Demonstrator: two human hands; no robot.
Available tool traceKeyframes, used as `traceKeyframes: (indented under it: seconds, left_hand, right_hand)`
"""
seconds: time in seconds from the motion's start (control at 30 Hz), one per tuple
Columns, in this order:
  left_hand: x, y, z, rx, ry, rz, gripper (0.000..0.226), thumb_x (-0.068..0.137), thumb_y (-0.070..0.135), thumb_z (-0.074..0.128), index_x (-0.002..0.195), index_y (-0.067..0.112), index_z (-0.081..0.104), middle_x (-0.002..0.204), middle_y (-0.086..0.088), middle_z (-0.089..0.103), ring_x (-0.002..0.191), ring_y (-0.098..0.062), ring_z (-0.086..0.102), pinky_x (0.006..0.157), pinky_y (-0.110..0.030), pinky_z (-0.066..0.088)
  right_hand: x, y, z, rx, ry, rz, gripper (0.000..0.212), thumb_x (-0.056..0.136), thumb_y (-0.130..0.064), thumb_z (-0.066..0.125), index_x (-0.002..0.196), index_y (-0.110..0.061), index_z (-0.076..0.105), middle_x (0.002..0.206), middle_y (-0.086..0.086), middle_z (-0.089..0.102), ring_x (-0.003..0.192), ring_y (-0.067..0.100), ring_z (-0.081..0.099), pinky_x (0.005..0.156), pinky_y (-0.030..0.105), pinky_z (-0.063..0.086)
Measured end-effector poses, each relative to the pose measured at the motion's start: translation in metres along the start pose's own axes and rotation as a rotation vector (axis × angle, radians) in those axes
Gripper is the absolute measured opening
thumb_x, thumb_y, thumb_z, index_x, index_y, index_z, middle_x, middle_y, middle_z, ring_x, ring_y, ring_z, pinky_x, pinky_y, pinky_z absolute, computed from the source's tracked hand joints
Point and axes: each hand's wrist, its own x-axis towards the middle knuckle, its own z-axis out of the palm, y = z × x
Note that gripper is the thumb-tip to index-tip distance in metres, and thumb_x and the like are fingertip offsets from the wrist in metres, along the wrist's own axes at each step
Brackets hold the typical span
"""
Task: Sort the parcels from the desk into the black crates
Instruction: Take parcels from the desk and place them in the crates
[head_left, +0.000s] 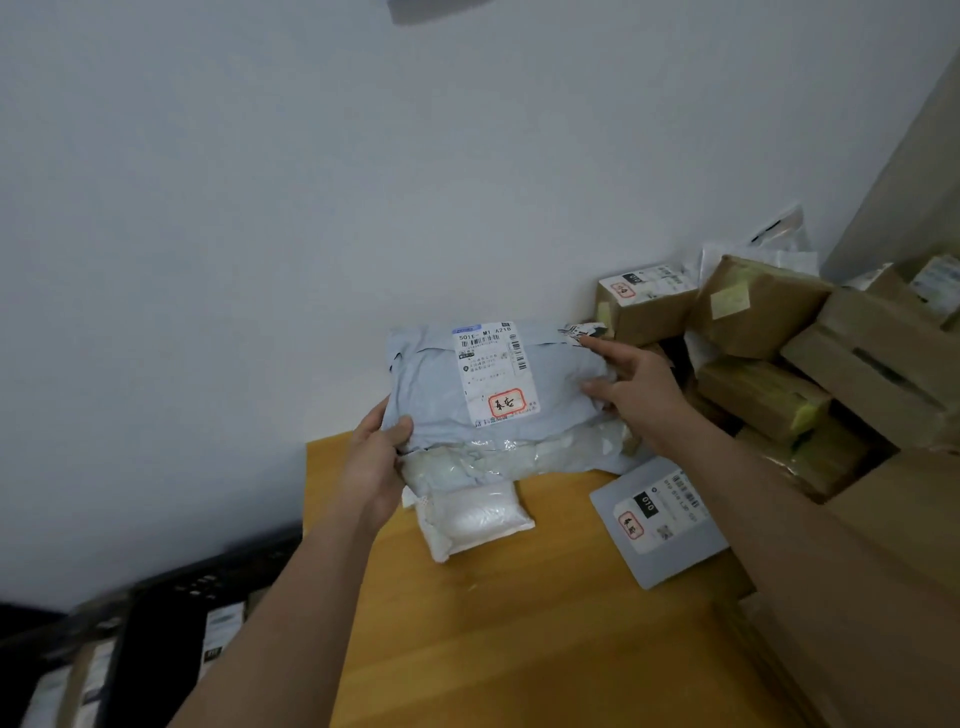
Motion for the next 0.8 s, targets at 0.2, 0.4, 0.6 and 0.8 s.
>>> traceKeyframes:
  seconds: [0.2, 0.4, 0.6, 0.8]
  left_hand:
    - [-0.009, -0.010, -0.042, -0.055, 0.136, -0.019, 0.032, 0.091, 0.022, 0.068, 0.115, 0.001, 0.064, 0.117, -0.015, 0.070, 0.114, -0.034, 0.064, 0.100, -0.053, 0.049]
    - [-0.022, -0.008, -0.094, -0.120, 0.297, -0.055, 0.038, 0.092, 0.030, 0.067, 0.121, 0.005, 0.066, 0.112, -0.012, 0.072, 0.107, -0.031, 0.068, 0.096, -0.051, 0.052]
    - [-0.032, -0.004, -0.179, -0.142, 0.318, -0.083, 0.059, 0.074, 0.032, 0.074, 0.123, 0.001, 0.064, 0.118, -0.018, 0.069, 0.111, -0.037, 0.065, 0.095, -0.060, 0.050]
    - [-0.044, 0.003, -0.300, -0.040, 0.365, -0.107, 0.026, 0.088, 0.026, 0.068, 0.106, 0.007, 0.071, 0.106, -0.010, 0.073, 0.097, -0.029, 0.068, 0.086, -0.044, 0.056]
  right_hand:
    - [0.001, 0.014, 0.041, 0.070, -0.063, 0.051, 0.052, 0.084, 0.013, 0.065, 0.126, -0.020, 0.063, 0.104, -0.004, 0.070, 0.091, 0.005, 0.065, 0.080, 0.018, 0.055]
    - [-0.008, 0.013, 0.096, 0.024, -0.137, 0.073, 0.047, 0.083, 0.012, 0.067, 0.110, -0.027, 0.069, 0.102, -0.004, 0.072, 0.092, 0.009, 0.067, 0.081, 0.024, 0.054]
    - [-0.037, 0.003, 0.169, -0.017, -0.179, 0.057, 0.039, 0.081, 0.013, 0.068, 0.105, -0.017, 0.073, 0.096, -0.001, 0.073, 0.084, 0.008, 0.067, 0.073, 0.017, 0.055]
    - [-0.091, 0.013, 0.278, -0.072, -0.185, 0.112, 0.034, 0.080, 0.012, 0.070, 0.089, -0.021, 0.073, 0.088, -0.002, 0.072, 0.080, 0.009, 0.067, 0.066, 0.018, 0.053]
